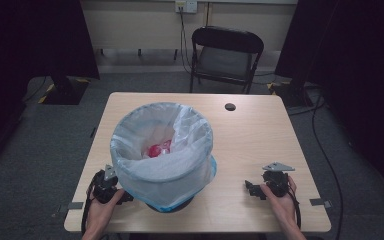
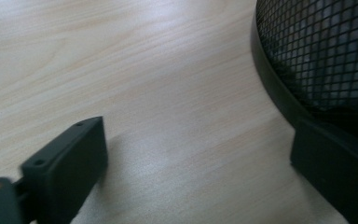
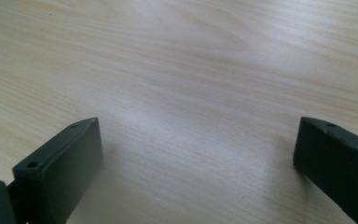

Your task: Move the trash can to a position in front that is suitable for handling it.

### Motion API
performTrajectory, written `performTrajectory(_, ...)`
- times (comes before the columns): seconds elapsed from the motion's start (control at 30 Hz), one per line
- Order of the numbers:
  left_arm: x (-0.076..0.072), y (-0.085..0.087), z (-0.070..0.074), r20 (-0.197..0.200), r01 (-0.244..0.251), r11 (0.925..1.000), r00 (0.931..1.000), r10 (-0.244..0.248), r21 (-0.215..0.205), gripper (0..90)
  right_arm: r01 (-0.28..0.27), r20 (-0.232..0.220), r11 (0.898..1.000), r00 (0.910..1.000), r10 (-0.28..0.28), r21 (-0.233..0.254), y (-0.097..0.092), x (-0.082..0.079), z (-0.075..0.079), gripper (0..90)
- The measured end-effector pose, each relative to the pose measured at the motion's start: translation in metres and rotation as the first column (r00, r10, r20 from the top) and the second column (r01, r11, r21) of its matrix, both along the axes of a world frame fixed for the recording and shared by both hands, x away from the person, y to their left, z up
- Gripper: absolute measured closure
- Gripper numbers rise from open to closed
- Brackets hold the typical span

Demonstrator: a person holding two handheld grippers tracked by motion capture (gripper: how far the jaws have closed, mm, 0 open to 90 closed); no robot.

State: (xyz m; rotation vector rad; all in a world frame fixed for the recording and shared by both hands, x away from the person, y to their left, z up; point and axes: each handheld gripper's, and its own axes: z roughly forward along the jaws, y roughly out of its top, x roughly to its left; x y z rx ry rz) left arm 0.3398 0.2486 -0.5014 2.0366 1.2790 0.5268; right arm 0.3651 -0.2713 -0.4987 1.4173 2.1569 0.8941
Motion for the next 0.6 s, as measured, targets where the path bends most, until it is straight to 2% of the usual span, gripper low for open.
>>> performTrajectory(0.07,0.000,0.001,0.002,0.010,0.012,0.9998,0.9999,-0.012,-0.013,15.2,-0.010,-0.004,1.000,0.9999,0.010,0.015,-0.001,0.000,0.001,5.4)
performTrajectory(0.13,0.001,0.001,0.004,0.000,0.018,0.9998,0.9998,-0.018,-0.013,16.9,-0.037,0.000,0.997,0.9993,0.037,0.068,0.000,-0.002,0.006,22.6)
performTrajectory(0.17,0.001,0.001,0.004,-0.001,0.021,0.9996,0.9998,-0.021,-0.020,16.1,-0.056,0.005,0.995,0.9984,0.056,0.084,0.001,-0.002,0.008,20.1)
performTrajectory(0.2,0.000,0.002,0.005,0.004,0.024,0.9996,0.9997,-0.024,-0.013,16.0,-0.072,0.018,0.994,0.9974,0.070,0.087,0.004,-0.003,0.011,12.5)
performTrajectory(0.27,-0.002,0.002,0.009,0.014,0.015,0.9996,0.9998,-0.015,-0.023,16.0,-0.086,0.058,0.992,0.9950,0.081,0.094,0.009,-0.007,0.019,20.0)
performTrajectory(0.33,-0.006,0.005,0.014,0.027,0.014,0.9984,0.9996,-0.012,-0.055,16.3,-0.113,0.079,0.986,0.9915,0.103,0.123,0.012,-0.008,0.027,16.6)
performTrajectory(0.4,-0.010,0.006,0.022,0.045,0.002,0.9977,0.9990,0.001,-0.068,18.6,-0.146,0.092,0.978,0.9868,0.133,0.147,0.016,-0.009,0.035,18.0)
performTrajectory(0.47,-0.016,0.007,0.032,0.065,-0.006,0.9960,0.9978,0.012,-0.090,19.6,-0.149,0.100,0.974,0.9860,0.133,0.170,0.020,-0.010,0.043,18.4)
performTrajectory(0.5,-0.018,0.009,0.037,0.067,0.002,0.9950,0.9978,0.005,-0.100,19.7,-0.162,0.108,0.968,0.9837,0.144,0.193,0.025,-0.010,0.052,18.8)
performTrajectory(0.53,-0.019,0.011,0.042,0.070,0.006,0.9938,0.9975,0.002,-0.111,19.9,-0.180,0.127,0.964,0.9794,0.157,0.195,0.027,-0.011,0.056,19.5)
performTrajectory(0.57,-0.020,0.014,0.046,0.078,0.011,0.9936,0.9969,-0.002,-0.112,19.9,-0.180,0.127,0.964,0.9794,0.157,0.195,0.027,-0.011,0.056,19.5)
performTrajectory(0.6,-0.021,0.017,0.051,0.088,0.012,0.9942,0.9961,-0.002,-0.107,20.6,-0.187,0.147,0.965,0.9760,0.161,0.185,0.030,-0.011,0.061,20.6)
